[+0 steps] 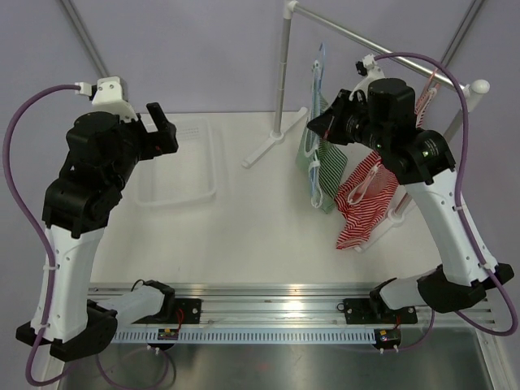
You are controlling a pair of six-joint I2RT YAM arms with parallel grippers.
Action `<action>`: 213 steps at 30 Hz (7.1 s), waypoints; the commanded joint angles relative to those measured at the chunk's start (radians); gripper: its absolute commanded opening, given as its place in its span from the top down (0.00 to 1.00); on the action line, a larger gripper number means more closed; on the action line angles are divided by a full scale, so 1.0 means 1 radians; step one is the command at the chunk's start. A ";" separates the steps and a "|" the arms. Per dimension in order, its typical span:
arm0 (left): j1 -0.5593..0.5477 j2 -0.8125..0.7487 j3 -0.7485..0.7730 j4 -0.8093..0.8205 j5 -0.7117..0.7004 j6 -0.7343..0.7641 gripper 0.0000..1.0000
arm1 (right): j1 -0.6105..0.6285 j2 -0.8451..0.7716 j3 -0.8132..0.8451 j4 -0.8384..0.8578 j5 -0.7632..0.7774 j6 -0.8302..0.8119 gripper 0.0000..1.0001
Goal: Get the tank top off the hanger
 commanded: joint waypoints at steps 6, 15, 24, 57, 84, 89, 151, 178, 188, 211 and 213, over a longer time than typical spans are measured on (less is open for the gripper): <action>-0.064 0.054 -0.045 0.290 0.254 0.052 0.01 | 0.008 -0.079 -0.026 -0.014 -0.532 -0.104 1.00; -0.219 0.119 -0.113 0.476 0.275 0.101 0.01 | 0.007 -0.066 0.006 0.027 -0.826 0.006 1.00; -0.232 0.174 -0.144 0.521 0.352 0.113 0.21 | 0.008 -0.089 0.011 0.076 -0.908 0.048 1.00; -0.071 0.349 0.105 0.105 0.135 -0.128 1.00 | 0.005 -0.399 -0.459 0.201 -0.799 -0.311 1.00; -0.181 0.073 -0.388 0.251 0.564 0.036 0.43 | 0.014 -0.217 -0.264 0.374 -0.045 0.156 1.00; -0.193 0.087 -0.291 0.152 0.406 0.064 0.01 | 0.014 -0.182 -0.182 0.135 0.115 0.226 1.00; -0.275 0.125 -0.348 0.147 0.245 0.102 0.01 | -0.173 0.251 0.156 0.071 0.161 0.283 0.12; -0.517 0.675 -0.483 0.348 0.186 -0.117 0.01 | -0.105 -0.457 -0.341 0.344 -0.069 -0.121 0.01; -0.546 0.775 -0.611 0.461 0.277 -0.172 0.12 | -0.107 -0.514 -0.341 0.358 -0.124 -0.211 0.00; -0.341 0.337 -0.222 0.119 -0.148 -0.056 1.00 | -0.107 -0.542 -0.344 0.324 0.044 -0.276 0.00; -0.300 0.314 -0.141 0.099 -0.151 -0.039 1.00 | -0.107 -0.540 -0.330 0.312 0.083 -0.285 0.01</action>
